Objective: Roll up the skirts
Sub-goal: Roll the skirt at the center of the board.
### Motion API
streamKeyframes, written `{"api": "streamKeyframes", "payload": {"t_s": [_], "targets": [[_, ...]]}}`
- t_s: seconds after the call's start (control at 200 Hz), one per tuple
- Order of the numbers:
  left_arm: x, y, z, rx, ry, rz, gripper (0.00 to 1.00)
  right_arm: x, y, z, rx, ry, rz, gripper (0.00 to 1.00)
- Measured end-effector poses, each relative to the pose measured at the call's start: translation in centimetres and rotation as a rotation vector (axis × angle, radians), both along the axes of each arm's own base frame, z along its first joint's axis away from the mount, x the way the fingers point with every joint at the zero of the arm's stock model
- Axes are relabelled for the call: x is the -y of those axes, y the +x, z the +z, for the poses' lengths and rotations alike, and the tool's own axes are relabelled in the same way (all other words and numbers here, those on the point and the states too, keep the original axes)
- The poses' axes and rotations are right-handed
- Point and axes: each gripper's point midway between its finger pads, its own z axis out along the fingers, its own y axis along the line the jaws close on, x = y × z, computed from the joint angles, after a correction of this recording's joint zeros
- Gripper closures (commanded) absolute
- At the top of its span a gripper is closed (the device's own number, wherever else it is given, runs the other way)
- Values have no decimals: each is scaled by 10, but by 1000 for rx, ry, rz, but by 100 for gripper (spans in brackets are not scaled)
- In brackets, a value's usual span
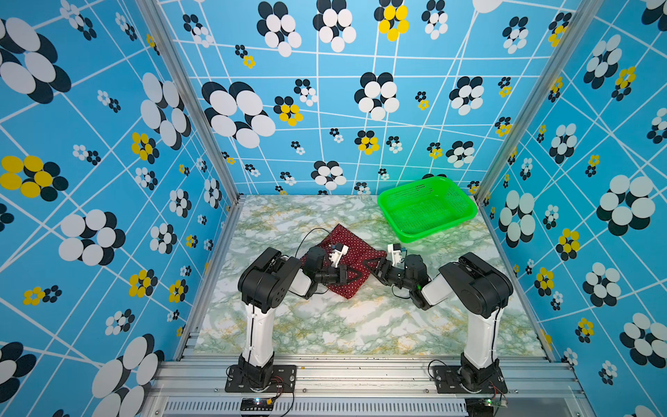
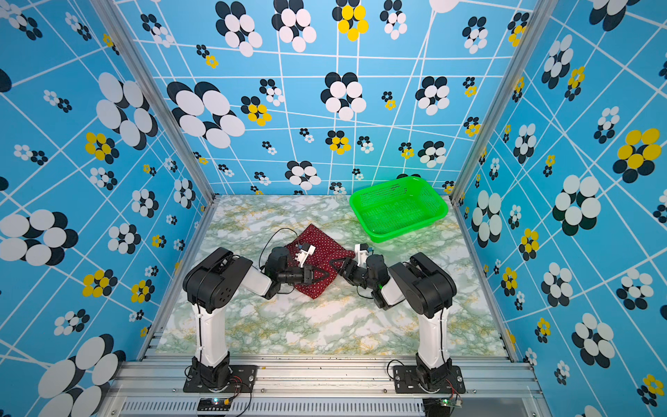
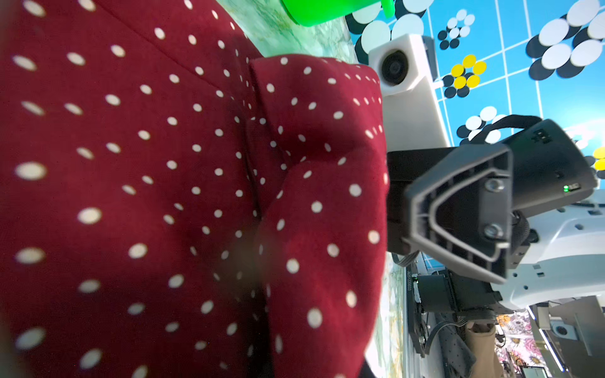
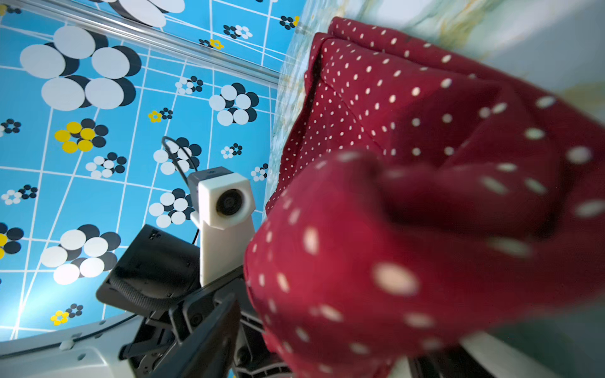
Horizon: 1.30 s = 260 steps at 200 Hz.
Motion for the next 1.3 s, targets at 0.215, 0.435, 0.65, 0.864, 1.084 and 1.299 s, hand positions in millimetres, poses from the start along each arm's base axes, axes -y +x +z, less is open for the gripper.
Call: {"api": "streamKeyframes", "payload": {"t_s": [0.215,0.435,0.65,0.864,1.084,1.299], "targets": [[-7,8,5,8,-43,25,51,-7,13,-10,-32,-27,-5,98],[-2,-9,53,208,61,-10,26,-9,19,-5,-58,-83,4,100],[22,-64,172,827,241,12,20,-12,23,30,-44,-137,27,100],[18,-117,172,1340,501,55,17,-9,18,42,-79,-201,50,100],[18,-130,96,1567,834,-123,15,-2,5,38,-136,-242,63,100],[26,-115,66,1647,962,-154,12,2,-7,30,-165,-251,74,100]]}}
